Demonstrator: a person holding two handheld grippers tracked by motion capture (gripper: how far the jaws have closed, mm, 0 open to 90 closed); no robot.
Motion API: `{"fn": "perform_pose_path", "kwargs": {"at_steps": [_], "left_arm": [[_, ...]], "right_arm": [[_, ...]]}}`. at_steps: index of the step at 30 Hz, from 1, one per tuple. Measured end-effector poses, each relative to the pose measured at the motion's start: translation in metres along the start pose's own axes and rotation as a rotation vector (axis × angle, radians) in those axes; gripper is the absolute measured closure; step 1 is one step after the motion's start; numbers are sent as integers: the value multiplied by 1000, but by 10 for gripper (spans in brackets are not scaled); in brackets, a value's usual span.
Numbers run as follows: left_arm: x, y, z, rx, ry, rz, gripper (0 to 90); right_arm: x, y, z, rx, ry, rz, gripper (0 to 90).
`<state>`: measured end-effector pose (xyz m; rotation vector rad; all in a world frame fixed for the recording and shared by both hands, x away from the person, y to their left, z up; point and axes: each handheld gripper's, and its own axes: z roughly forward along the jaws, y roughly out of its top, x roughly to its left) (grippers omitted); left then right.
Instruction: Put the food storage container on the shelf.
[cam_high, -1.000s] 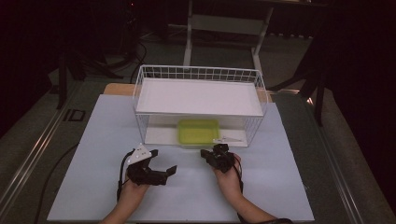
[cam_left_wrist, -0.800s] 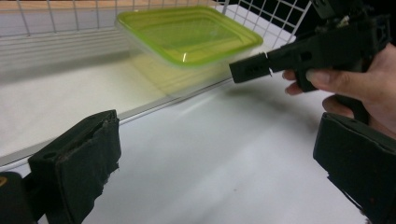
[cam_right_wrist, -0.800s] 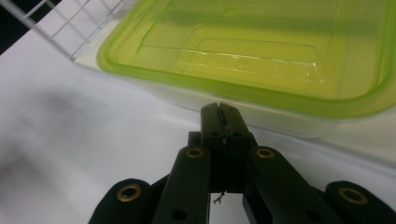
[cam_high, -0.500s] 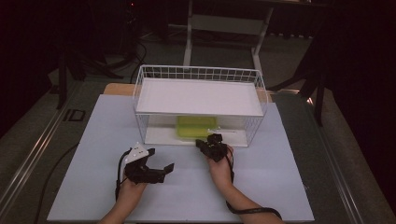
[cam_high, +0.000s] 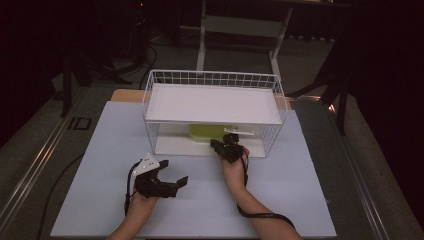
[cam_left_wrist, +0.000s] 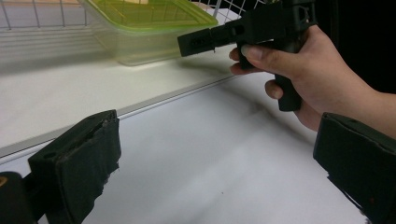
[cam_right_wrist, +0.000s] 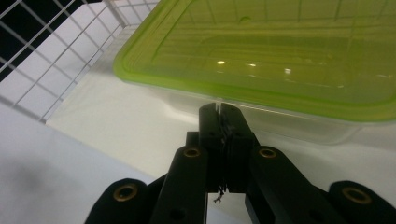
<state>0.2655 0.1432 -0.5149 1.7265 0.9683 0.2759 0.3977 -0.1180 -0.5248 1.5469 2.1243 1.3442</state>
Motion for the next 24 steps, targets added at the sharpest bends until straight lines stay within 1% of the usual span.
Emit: {"fn": "perform_pose_path", "kwargs": {"at_steps": [1, 2, 3, 4, 5, 8, 10, 11, 12, 13, 14, 15, 17, 18, 20, 21, 23, 24], "left_arm": [[0, 0, 0, -3, -1, -3, 17], [0, 0, 0, -2, -1, -3, 17], [0, 0, 0, -1, -1, -1, 17], [0, -1, 0, -1, -3, -2, 17], [-1, -1, 0, -1, -5, -6, 17], [-1, -1, 1, 8, -3, -2, 17], [-1, -2, 2, 13, 0, 0, 17], [-1, -2, 2, 14, 1, 5, 17], [-2, -2, 2, 18, 7, 16, 17], [-2, -2, 2, 16, 16, 28, 17], [-2, -2, 2, 15, 17, 29, 18], [-2, -3, 2, 12, 12, 20, 17], [-3, -3, 2, 9, 11, 14, 17], [-3, -3, 2, 7, 8, 12, 18], [-3, -2, 2, 5, 7, 3, 17], [-3, -2, 2, 2, 7, 2, 18], [-2, -2, 2, 1, 11, 2, 18], [-2, -2, 2, 0, 23, 8, 17]], "right_arm": [[-1, 1, 0, 0, -1, 10, 884], [-1, 2, 1, 15, 10, 30, 884], [0, 2, 1, 18, 13, 34, 884], [0, 1, 2, 14, 6, 30, 881], [1, 1, 3, 9, 4, 15, 876], [2, 1, 3, 6, 8, 20, 874], [2, 1, 2, 11, 16, 19, 846], [2, 1, 1, 10, 17, 13, 839], [2, -1, 0, 6, 19, -6, 828], [3, -2, -1, 6, 30, -23, 819], [4, -4, -2, 8, 31, -35, 804], [6, -5, -3, 11, 34, -44, 787], [9, -8, -7, 14, 33, -85, 758], [9, -9, -9, 16, 35, -92, 746], [10, -12, -14, 27, 46, -75, 731], [10, -13, -16, 28, 53, -79, 709], [10, -16, -20, 31, 61, -101, 676], [10, -18, -22, 33, 67, -113, 623]]}}
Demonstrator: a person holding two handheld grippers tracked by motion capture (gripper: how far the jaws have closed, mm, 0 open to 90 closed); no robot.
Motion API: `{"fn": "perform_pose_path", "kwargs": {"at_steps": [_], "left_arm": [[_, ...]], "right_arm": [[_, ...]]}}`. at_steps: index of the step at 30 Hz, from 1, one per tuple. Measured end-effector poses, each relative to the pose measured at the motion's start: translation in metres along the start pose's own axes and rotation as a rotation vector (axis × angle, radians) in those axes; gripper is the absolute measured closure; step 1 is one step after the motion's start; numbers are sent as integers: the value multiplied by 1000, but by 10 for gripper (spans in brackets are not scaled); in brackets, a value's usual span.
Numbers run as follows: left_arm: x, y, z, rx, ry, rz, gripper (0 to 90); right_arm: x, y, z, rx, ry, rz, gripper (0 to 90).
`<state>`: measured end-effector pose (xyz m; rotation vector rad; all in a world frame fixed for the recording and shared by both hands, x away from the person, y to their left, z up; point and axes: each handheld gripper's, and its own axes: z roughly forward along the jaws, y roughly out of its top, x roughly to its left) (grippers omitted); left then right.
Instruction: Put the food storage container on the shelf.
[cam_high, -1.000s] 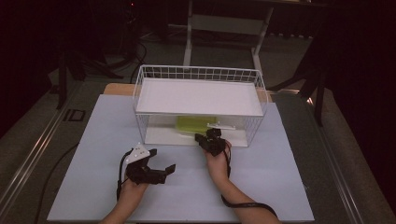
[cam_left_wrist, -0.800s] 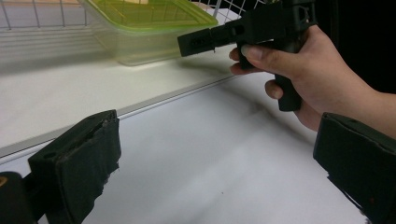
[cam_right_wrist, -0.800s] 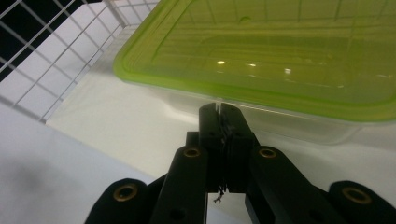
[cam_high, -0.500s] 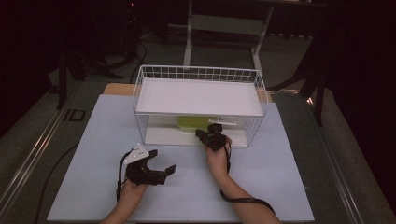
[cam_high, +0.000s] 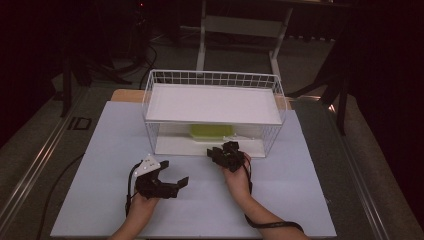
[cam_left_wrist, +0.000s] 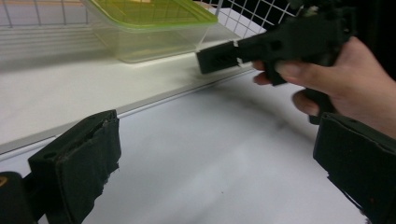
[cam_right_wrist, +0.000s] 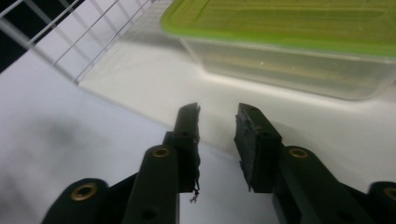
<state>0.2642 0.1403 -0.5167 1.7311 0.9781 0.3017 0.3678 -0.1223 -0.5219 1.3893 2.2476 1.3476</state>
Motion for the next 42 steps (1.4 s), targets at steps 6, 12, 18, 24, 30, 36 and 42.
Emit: {"fn": "perform_pose_path", "kwargs": {"at_steps": [6, 12, 18, 24, 30, 36, 42], "left_arm": [[0, 0, -2, -15, -2, 21, 17], [1, 1, -3, -18, -5, 7, 17], [0, 0, -4, -12, -1, 18, 17], [-1, 2, -9, -20, -1, 33, 17], [-1, 0, -10, -13, -9, 33, 17], [-2, 1, -10, -14, -10, 39, 17], [-2, 0, -9, -13, -13, 37, 17]], "right_arm": [[-1, -7, -17, -23, 69, -44, 363], [-3, -11, -32, -40, 88, -67, 193], [-9, -15, -46, -45, 100, -56, 195], [-12, -21, -66, -51, 85, -69, 196], [-15, -26, -90, -71, 63, -74, 214], [-16, -31, -103, -74, 79, -83, 207], [-18, -39, -115, -64, 49, -151, 223]]}}
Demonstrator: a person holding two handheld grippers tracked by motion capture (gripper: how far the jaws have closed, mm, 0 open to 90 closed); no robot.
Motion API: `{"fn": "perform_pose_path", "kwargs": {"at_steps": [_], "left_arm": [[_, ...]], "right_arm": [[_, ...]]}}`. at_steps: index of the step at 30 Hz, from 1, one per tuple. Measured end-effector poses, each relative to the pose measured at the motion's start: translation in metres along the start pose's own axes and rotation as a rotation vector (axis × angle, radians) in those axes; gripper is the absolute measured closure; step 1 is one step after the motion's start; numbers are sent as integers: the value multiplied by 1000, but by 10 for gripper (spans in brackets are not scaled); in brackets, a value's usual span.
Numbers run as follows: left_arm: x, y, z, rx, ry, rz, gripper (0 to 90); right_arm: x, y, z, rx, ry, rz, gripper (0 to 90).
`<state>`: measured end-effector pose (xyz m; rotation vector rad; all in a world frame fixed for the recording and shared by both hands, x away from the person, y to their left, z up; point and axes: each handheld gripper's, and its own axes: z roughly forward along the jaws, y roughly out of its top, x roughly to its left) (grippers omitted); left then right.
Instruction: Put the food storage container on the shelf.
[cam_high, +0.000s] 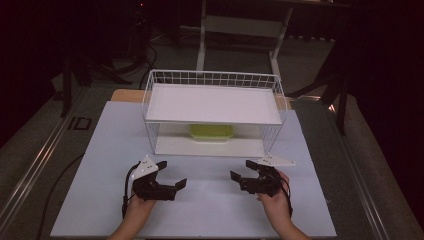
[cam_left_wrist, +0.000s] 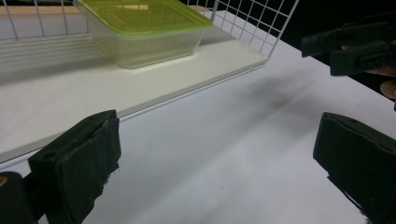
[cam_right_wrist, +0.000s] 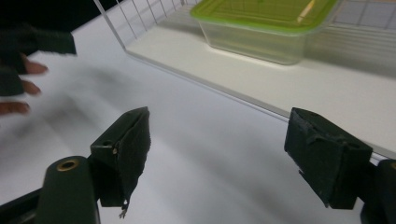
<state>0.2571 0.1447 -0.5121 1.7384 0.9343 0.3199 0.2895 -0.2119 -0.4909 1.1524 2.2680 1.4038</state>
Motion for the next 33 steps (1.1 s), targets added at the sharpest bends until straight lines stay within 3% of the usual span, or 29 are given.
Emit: {"fn": "perform_pose_path", "kwargs": {"at_steps": [6, 13, 19, 28, 33], "left_arm": [[0, 0, 0, 3, -1, 1, 17], [-1, -1, 0, 2, 2, 3, 17], [-1, -1, 1, 9, -1, 4, 17], [0, -1, 2, 9, -5, 2, 18], [-1, 0, 3, 7, -9, 6, 17]], "right_arm": [[-9, -8, -10, 10, -11, 24, 215], [-17, -17, -25, 13, 19, 55, 200], [-24, -26, -33, 35, 18, 83, 190], [-27, -33, -44, 46, 19, 58, 188], [-29, -37, -43, 43, 45, 1, 189]]}}
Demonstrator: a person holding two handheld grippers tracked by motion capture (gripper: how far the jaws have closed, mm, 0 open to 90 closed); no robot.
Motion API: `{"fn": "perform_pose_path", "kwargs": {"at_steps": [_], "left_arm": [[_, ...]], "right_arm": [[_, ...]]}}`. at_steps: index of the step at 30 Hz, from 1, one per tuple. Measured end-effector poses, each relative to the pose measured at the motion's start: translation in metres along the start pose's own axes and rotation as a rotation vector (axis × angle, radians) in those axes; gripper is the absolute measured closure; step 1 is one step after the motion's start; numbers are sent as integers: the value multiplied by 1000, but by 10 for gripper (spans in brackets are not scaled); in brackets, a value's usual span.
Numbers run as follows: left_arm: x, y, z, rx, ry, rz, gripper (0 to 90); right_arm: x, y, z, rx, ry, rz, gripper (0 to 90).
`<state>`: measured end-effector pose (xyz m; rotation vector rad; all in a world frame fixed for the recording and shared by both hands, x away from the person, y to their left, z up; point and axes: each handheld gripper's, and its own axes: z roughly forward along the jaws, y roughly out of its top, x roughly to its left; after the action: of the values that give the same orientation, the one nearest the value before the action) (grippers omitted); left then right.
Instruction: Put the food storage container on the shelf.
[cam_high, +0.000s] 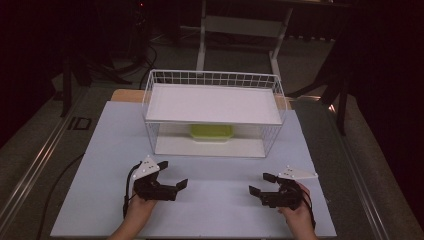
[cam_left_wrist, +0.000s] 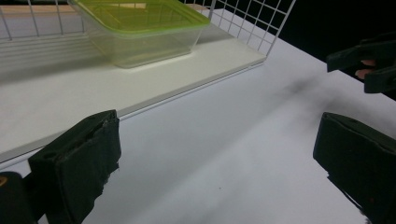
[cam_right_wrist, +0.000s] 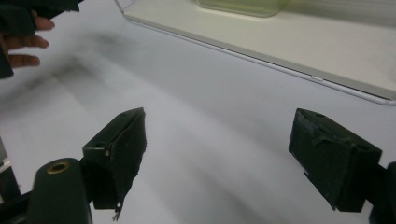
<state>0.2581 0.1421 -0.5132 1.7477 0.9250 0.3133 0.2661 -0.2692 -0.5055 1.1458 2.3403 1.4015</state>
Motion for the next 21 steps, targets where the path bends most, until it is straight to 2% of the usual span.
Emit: {"fn": "perform_pose_path", "kwargs": {"at_steps": [3, 6, 8, 11, 13, 15, 21], "left_arm": [[0, 0, 1, 2, -4, 2, 17], [-1, 0, 2, 2, -15, 8, 17], [-1, 0, 2, -2, -29, 15, 17], [-2, 0, 3, -6, -46, 22, 17], [-2, 0, 3, -5, -61, 34, 17], [-4, 0, 3, -22, -93, 51, 18], [-12, 1, 2, -61, -176, 124, 17]], "right_arm": [[-4, -2, 2, -4, 24, -43, 189], [-6, -4, 4, -16, 41, -120, 184], [-9, -5, 5, -30, 80, -136, 166], [-13, -4, 5, -49, 96, -174, 154], [-15, -4, 3, -68, 112, -175, 152], [-16, -4, 2, -77, 121, -176, 151], [-15, -7, 7, -50, 127, -177, 150]]}}
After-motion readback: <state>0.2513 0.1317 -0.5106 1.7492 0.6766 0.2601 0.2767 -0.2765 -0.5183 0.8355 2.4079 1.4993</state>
